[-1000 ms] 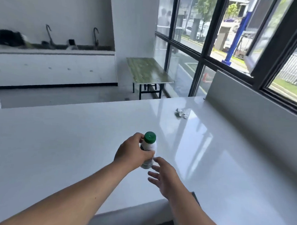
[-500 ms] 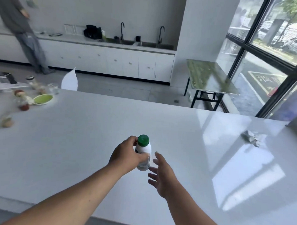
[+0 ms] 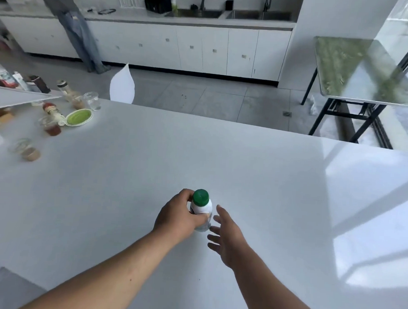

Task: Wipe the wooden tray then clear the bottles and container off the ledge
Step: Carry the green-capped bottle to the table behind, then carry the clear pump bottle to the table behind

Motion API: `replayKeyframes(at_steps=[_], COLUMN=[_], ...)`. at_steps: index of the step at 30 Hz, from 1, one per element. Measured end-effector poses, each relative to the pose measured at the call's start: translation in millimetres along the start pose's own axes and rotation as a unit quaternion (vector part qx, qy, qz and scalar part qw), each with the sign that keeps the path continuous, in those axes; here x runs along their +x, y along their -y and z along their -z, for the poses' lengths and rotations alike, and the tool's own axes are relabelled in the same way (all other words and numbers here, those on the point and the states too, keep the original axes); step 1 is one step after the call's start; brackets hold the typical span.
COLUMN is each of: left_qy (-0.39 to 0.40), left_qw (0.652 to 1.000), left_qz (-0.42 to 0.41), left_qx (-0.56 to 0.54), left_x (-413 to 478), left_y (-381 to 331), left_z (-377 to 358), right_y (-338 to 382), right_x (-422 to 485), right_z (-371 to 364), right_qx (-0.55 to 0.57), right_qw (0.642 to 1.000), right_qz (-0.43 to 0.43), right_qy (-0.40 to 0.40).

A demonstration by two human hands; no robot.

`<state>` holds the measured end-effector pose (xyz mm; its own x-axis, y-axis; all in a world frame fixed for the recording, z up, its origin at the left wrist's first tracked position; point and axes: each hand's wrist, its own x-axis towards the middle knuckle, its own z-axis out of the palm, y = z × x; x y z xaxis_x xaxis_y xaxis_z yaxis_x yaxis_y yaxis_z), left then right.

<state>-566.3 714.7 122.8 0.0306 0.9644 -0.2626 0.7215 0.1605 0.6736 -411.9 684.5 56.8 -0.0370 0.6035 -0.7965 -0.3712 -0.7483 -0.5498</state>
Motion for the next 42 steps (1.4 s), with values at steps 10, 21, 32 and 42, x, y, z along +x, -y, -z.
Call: replayKeyframes(at_steps=[10, 21, 32, 42], left_qy=[0.015, 0.215, 0.242, 0.349], left_qw=[0.999, 0.964, 0.854, 0.722], left_qz=[0.036, -0.041, -0.413, -0.562], left_qx=[-0.025, 0.153, 0.205, 0.201], left_x=[16.3, -63.3, -239.6, -482.3], left_y=[20.5, 24.1, -132.2, -233.0], left_z=[-19.5, -4.1, -103.3, -260.7], right_y=[-11.5, -51.1, -184.0, -381.0], right_x=[17.1, -119.9, -373.6, -552.2], right_z=[-3.7, 48.4, 199.1, 349.2], right_qx=[-0.041, -0.391, -0.311, -0.098], right_qw=[0.999, 0.845, 0.738, 0.698], right_qz=[0.006, 0.22, 0.179, 0.116], right_qy=[-0.023, -0.291, -0.571, -0.699])
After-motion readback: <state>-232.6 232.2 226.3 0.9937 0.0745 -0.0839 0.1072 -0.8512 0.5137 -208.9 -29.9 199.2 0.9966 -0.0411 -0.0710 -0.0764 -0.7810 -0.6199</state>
